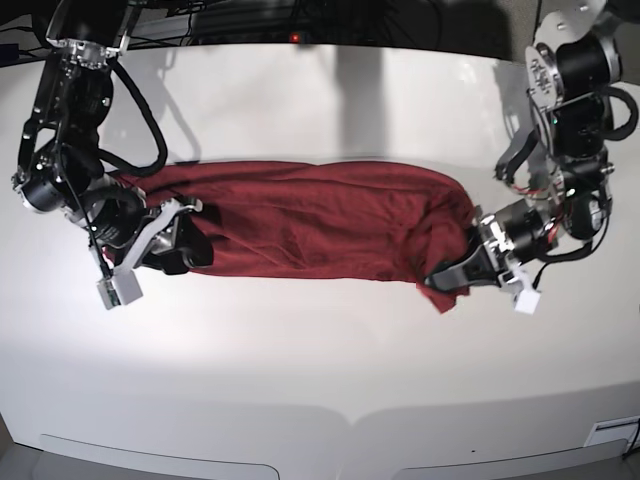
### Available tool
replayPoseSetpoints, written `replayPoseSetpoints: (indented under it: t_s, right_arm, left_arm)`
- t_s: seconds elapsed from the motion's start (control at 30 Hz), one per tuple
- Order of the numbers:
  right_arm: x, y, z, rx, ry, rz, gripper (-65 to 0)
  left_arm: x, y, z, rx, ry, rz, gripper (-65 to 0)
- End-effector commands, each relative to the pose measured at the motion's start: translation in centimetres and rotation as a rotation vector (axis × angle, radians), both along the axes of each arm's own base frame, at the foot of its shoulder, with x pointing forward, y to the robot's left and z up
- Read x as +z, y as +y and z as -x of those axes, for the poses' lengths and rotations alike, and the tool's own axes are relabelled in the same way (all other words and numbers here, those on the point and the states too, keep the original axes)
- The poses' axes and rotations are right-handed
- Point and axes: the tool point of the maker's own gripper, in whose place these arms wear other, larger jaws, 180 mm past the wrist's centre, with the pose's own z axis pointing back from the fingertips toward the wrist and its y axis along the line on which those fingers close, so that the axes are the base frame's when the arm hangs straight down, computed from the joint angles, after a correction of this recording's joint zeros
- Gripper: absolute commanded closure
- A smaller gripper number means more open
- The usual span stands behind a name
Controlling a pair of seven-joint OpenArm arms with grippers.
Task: Fold the T-shirt properly
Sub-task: 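Carry the strip end with the left gripper over toward the right gripper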
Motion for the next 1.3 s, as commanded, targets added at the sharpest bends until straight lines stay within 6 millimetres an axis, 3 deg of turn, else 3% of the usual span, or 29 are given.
replayPoseSetpoints:
  t_s: [0.0, 0.17, 0.33, 0.6, 0.63, 0.73, 0.8, 0.87, 1.03, 1.27]
  right_arm:
    - [1.8, 0.1, -0.8, 0.008, -0.065, -0.014, -24.8]
    - [1.8, 0.1, -0.8, 0.008, -0.065, -0.014, -24.8]
    - [1.8, 0.1, -0.8, 0.008, -0.065, -0.014, -24.8]
    - [1.8, 0.1, -0.8, 0.008, -0.066, -0.014, -24.8]
    - [1.8, 0.1, -0.8, 0.008, -0.066, -0.014, -24.8]
    - [1.8, 0.1, -0.8, 0.008, -0.066, -0.014, -24.8]
    - [1.8, 0.1, -0.7, 0.008, -0.065, -0.014, -24.8]
    - [1.8, 0.1, -0.7, 0.008, -0.065, -0.014, -24.8]
    - [1.9, 0.1, -0.8, 0.007, -0.069, -0.017, -24.8]
    - [2.8, 0.5, -1.3, -0.003, -0.117, -0.055, -24.8]
  left_arm:
    - [1.9, -0.2, -1.3, 0.008, -0.059, 0.026, 0.0]
    - [2.2, -4.0, -1.0, -0.025, -0.054, 0.1, 0.0]
    - [2.1, -6.6, -0.3, -0.067, -0.042, 0.128, 0.0]
    - [0.4, -10.8, 2.8, -0.278, -0.011, 0.036, 0.0]
    - [0.1, -11.4, 3.3, -0.31, -0.007, 0.023, -3.4]
    - [-0.3, -13.1, 4.6, -0.393, -0.003, -0.008, -23.9]
    - [-0.3, -13.6, 4.9, -0.422, -0.008, -0.019, -32.6]
    - [0.4, -14.1, 4.4, -0.427, -0.026, -0.017, -35.5]
    - [2.8, -14.1, 1.9, -0.427, -0.096, -0.031, -35.6]
    - [6.7, -17.4, 0.3, -0.462, -0.184, 0.014, -35.6]
